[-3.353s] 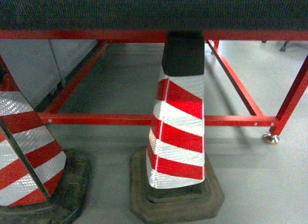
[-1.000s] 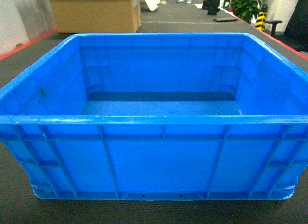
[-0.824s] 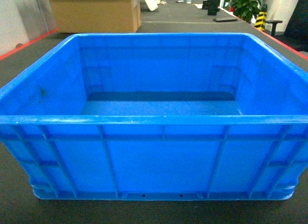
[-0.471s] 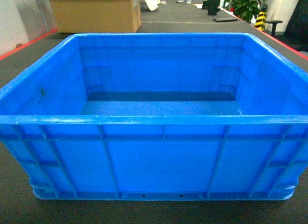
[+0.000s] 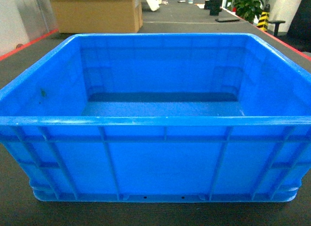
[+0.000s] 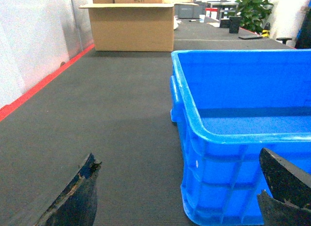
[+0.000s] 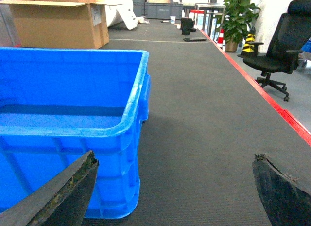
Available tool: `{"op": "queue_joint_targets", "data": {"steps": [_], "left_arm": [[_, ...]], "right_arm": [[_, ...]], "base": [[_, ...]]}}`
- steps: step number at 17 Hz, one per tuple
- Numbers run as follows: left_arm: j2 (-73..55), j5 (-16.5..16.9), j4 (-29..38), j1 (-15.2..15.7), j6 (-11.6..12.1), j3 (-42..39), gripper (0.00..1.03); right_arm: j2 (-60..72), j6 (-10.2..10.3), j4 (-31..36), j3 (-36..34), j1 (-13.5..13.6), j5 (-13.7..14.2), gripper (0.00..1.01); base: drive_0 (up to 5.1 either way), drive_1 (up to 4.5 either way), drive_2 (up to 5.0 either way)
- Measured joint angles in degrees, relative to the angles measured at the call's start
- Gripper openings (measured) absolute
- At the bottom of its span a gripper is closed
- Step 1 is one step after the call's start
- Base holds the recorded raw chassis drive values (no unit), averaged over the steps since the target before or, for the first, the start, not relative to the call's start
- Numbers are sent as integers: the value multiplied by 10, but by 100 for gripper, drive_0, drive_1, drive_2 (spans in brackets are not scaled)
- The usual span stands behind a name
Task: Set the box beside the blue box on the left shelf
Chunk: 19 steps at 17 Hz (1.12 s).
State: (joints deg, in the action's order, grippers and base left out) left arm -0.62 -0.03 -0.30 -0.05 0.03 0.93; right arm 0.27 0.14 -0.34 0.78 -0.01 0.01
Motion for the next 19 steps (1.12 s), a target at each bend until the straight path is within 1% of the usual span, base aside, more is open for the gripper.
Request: {"op": "queue_joint_targets", "data": {"steps": [9,10,11,12,13,14,15,17,18,19], "left_arm": [[0,0,0,0,0,0,98],[-16,-66,-49,-28,-5,12,98],[-79,-196,-70,-73,-15,29,98],[-176,-179,10,-58,-32,79,98],[-238,-153,49,-44,-34,113,98],[-319,-132,88,-36,-39,163,98],[-399,-118,93,-37,-46,223,98],[-549,-103,88,-53,-55,330,98],[-630,-104,76,-59,-61,383,98],[-692,-109,68,-65,-61,422,98]], "right_arm": [[0,0,0,0,0,0,98],[7,6,-31,6,8,24,98],[96,31,-119,44,70,159,98],[181,45,-44,89,86,165,98],[244,40,3,134,90,150,98],[311,37,32,188,103,133,98],[368,37,28,239,113,114,98],[518,37,13,344,112,77,98],[589,37,14,380,110,74,98],[669,38,25,410,104,74,98]], "base": [[0,0,0],[0,0,0],[0,0,0],[0,0,0],[0,0,0],[0,0,0],[0,0,0],[0,0,0],[0,0,0],[0,0,0]]}}
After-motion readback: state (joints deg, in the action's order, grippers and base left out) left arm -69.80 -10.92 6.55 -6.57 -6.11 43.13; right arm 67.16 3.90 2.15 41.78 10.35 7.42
